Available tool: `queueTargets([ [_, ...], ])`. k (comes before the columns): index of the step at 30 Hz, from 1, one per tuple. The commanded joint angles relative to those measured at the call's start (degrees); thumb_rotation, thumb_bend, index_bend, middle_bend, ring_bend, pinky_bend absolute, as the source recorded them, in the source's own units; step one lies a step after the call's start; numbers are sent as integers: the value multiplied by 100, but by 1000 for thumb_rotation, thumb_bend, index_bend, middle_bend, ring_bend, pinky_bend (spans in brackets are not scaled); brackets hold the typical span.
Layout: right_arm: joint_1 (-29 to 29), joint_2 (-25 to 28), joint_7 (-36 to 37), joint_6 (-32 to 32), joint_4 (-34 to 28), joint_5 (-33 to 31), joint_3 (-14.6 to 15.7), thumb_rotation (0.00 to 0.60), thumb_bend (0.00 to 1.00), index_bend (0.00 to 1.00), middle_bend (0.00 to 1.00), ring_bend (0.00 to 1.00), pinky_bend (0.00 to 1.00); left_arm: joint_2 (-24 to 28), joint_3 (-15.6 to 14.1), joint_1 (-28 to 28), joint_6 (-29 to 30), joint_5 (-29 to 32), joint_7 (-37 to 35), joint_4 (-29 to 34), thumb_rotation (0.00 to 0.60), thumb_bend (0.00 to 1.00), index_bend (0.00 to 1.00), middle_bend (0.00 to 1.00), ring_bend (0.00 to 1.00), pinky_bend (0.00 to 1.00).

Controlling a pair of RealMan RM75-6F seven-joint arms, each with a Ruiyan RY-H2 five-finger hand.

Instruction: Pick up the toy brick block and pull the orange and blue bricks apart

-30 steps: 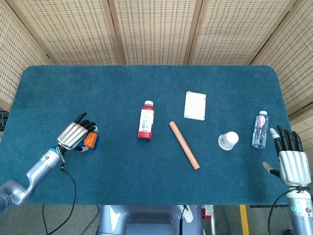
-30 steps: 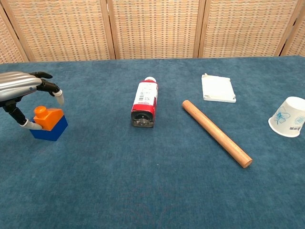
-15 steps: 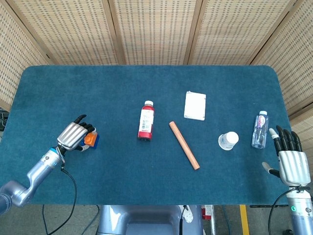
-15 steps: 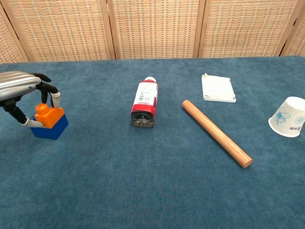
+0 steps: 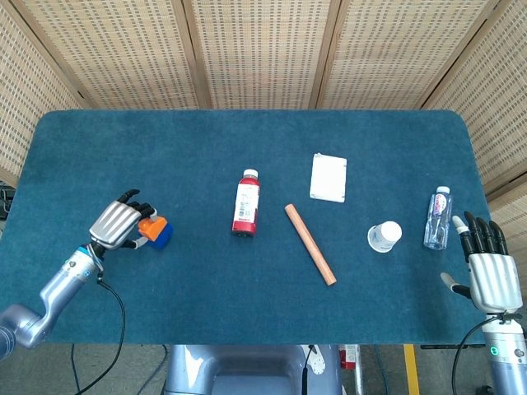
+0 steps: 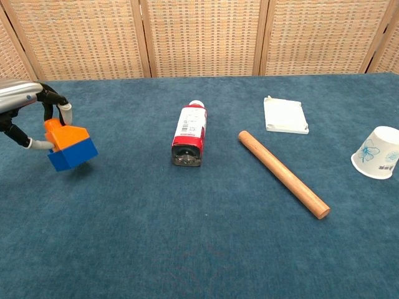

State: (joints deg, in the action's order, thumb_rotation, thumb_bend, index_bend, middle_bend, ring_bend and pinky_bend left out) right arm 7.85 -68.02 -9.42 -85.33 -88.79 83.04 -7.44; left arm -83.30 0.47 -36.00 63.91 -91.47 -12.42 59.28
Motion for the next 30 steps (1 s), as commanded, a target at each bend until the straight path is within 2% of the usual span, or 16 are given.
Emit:
queueTargets([
  [1, 3, 0, 0, 4, -2, 2, 1, 600, 0, 0, 0, 0, 0, 189, 167, 50, 254, 89, -290, 220, 600, 469, 594, 503, 470, 145],
  [7, 19, -11, -12, 39, 2, 0, 10, 600, 0, 0, 0, 0, 0, 543, 462, 134, 489, 358, -1261, 710, 600, 471, 605, 516, 482, 155],
  [9, 24, -18, -18, 45, 5, -5, 7, 600, 0, 0, 0, 0, 0, 667, 519, 145, 448, 445, -1671, 857, 600, 473, 606, 516, 482, 155],
  [13, 29, -26, -16, 60, 11, -27, 1, 600, 0, 0, 0, 0, 0, 765, 537, 138, 348, 503, -1970, 873, 600, 475, 612, 521, 484, 155],
  [19, 36, -23, 14, 58, 23, -38, -14, 600, 0, 0, 0, 0, 0, 721, 648, 203, 395, 658, -2571, 896, 600, 483, 624, 533, 495, 160],
  [26, 195, 19, 130, 167, 82, 236, 21, 600, 0, 0, 0, 0, 0, 549, 861, 306, 425, 920, -3902, 981, 600, 483, 629, 539, 495, 160],
  [30, 407, 199, 428, 359, 21, 511, 29, 600, 0, 0, 0, 0, 0, 454, 989, 327, 288, 1078, -4934, 1156, 600, 483, 635, 544, 495, 160],
])
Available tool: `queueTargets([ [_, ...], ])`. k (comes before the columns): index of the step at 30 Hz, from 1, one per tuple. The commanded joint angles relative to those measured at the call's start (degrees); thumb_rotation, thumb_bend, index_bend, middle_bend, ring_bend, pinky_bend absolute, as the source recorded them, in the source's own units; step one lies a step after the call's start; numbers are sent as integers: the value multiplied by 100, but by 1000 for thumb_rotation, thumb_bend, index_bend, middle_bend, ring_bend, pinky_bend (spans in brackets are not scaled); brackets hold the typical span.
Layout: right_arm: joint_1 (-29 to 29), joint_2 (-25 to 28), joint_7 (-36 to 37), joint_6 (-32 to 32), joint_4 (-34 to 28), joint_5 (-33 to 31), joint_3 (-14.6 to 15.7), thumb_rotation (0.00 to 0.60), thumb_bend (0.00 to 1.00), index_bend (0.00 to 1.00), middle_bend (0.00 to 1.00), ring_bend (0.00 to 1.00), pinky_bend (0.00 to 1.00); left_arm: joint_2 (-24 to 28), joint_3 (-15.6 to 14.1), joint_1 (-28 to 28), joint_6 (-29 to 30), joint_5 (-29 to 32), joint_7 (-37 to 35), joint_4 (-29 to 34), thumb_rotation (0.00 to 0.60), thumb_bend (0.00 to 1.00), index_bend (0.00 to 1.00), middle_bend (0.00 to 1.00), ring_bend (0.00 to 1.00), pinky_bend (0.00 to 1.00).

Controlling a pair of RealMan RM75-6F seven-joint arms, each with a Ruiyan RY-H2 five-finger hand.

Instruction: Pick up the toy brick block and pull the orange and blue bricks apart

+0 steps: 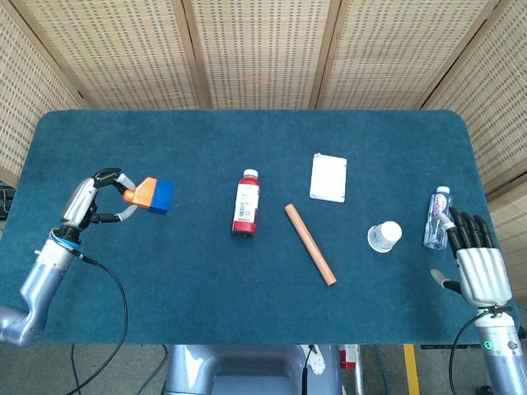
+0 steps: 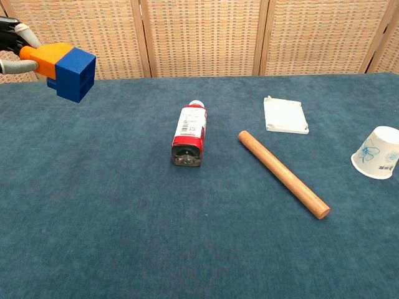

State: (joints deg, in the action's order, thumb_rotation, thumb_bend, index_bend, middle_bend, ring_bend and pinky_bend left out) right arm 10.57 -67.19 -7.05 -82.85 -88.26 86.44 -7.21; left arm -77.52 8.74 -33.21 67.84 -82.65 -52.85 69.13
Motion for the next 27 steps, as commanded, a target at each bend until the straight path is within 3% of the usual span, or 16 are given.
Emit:
queueTargets([
  [1, 203, 160, 291, 143, -31, 264, -4, 600, 0, 0, 0, 0, 0, -134, 195, 48, -165, 234, -1221, 256, 600, 483, 637, 544, 495, 160],
  [7, 635, 276, 984, 291, 186, 805, -48, 600, 0, 0, 0, 0, 0, -44, 292, -43, -563, 131, -3150, 687, 600, 484, 643, 549, 495, 158],
  [14, 1189, 223, 1410, 417, 350, 1239, -165, 600, 0, 0, 0, 0, 0, -174, 329, -229, -788, -45, -4166, 894, 600, 484, 643, 549, 495, 153],
  [27, 2143, -157, 2058, 514, 636, 1406, -615, 600, 0, 0, 0, 0, 0, -562, 504, -703, -1261, 66, -3933, 1169, 600, 483, 643, 550, 495, 148],
])
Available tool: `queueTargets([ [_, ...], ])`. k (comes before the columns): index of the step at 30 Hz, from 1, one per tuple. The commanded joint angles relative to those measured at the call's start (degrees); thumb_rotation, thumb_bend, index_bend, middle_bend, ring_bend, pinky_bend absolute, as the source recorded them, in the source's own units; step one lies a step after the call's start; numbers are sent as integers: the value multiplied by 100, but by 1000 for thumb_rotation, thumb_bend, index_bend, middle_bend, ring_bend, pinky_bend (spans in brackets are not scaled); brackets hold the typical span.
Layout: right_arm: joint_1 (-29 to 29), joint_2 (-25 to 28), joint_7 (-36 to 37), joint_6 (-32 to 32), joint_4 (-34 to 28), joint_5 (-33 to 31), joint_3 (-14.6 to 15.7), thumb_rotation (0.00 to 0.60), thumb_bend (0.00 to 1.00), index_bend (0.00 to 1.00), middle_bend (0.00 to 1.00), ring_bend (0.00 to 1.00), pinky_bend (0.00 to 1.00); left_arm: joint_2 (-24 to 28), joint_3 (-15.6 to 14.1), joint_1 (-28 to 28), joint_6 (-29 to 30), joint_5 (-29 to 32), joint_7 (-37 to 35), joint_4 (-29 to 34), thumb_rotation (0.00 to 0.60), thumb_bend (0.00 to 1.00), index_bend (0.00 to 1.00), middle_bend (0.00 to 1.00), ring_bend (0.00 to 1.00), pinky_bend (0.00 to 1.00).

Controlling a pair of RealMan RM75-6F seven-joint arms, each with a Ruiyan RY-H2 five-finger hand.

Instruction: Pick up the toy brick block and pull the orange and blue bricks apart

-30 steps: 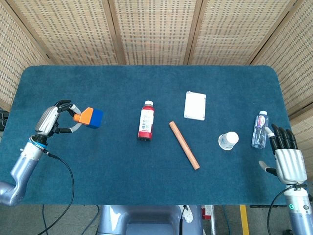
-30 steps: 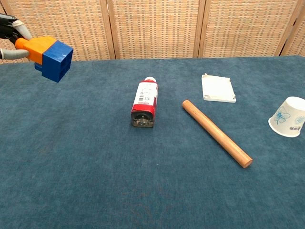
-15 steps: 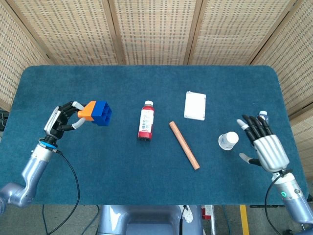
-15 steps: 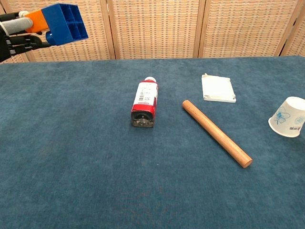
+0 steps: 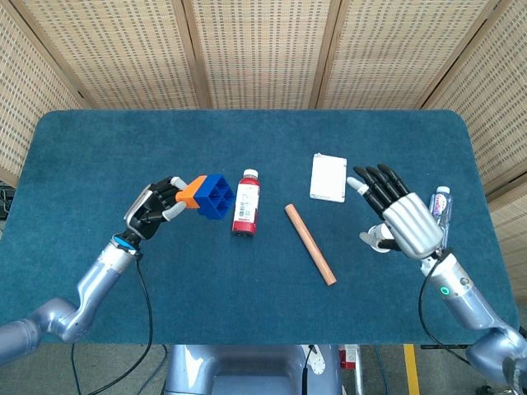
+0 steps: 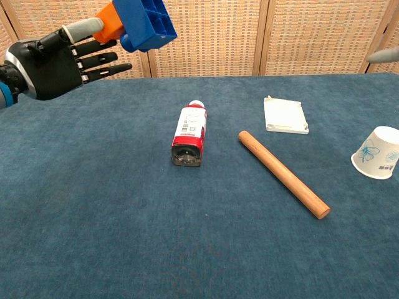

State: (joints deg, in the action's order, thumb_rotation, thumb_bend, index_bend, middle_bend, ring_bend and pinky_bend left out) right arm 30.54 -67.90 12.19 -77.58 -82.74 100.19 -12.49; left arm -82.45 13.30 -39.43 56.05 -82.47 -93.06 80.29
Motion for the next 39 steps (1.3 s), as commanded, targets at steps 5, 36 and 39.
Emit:
queueTargets([
  [5, 432, -117, 254, 145, 48, 46, -141, 600, 0, 0, 0, 0, 0, -186, 128, -219, -248, 173, 267, 81, 600, 483, 646, 553, 497, 148],
  [36, 1598, -1287, -1194, 1127, -362, -558, -350, 600, 36, 155, 242, 104, 0, -696, 421, -559, -767, 570, 720, 215, 600, 483, 648, 554, 499, 144],
  [39, 1656, -1297, -1326, 1210, -425, -654, -376, 600, 38, 156, 242, 104, 0, -744, 420, -562, -799, 581, 705, 183, 600, 483, 648, 555, 498, 143],
])
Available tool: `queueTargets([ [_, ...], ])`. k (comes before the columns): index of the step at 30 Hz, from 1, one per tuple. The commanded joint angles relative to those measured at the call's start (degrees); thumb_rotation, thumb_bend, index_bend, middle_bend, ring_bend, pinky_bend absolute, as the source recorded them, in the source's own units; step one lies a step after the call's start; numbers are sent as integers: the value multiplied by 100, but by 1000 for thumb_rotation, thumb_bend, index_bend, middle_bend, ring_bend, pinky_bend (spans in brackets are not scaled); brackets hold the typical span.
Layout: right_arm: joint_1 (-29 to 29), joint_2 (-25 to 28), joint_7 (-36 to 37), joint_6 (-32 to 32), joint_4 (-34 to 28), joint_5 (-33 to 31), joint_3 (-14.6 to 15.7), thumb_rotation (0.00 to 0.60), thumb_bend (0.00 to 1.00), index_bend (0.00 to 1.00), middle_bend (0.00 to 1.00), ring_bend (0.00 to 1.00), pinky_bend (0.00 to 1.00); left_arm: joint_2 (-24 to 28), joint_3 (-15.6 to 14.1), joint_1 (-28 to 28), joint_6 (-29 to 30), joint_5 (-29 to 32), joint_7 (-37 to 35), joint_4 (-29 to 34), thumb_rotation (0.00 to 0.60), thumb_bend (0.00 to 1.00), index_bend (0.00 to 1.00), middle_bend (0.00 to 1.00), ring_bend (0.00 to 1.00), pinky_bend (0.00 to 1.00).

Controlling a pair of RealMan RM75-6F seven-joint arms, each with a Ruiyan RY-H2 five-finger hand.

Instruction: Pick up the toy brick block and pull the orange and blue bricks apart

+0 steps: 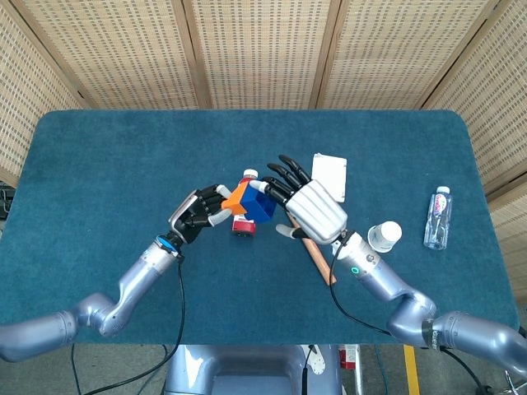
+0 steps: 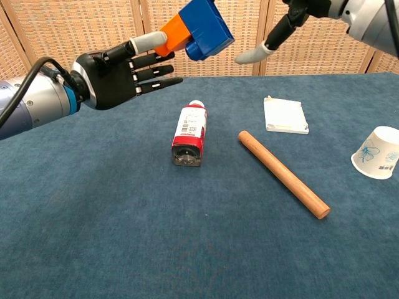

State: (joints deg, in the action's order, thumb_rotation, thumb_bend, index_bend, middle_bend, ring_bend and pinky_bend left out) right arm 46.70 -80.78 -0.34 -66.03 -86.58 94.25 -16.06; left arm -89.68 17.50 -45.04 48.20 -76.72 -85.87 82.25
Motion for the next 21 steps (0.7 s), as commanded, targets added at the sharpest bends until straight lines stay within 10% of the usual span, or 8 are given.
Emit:
queueTargets([
  [1, 63, -12, -127, 91, -69, -104, -30, 600, 38, 156, 242, 104, 0, -38, 4, -2, -23, 5, -30, -25, 600, 483, 648, 555, 498, 144],
  [21, 131, -505, -215, -590, 658, -28, -66, 600, 77, 480, 515, 327, 30, -101, -31, 19, -79, -153, -190, -179, 600, 483, 649, 558, 498, 134],
])
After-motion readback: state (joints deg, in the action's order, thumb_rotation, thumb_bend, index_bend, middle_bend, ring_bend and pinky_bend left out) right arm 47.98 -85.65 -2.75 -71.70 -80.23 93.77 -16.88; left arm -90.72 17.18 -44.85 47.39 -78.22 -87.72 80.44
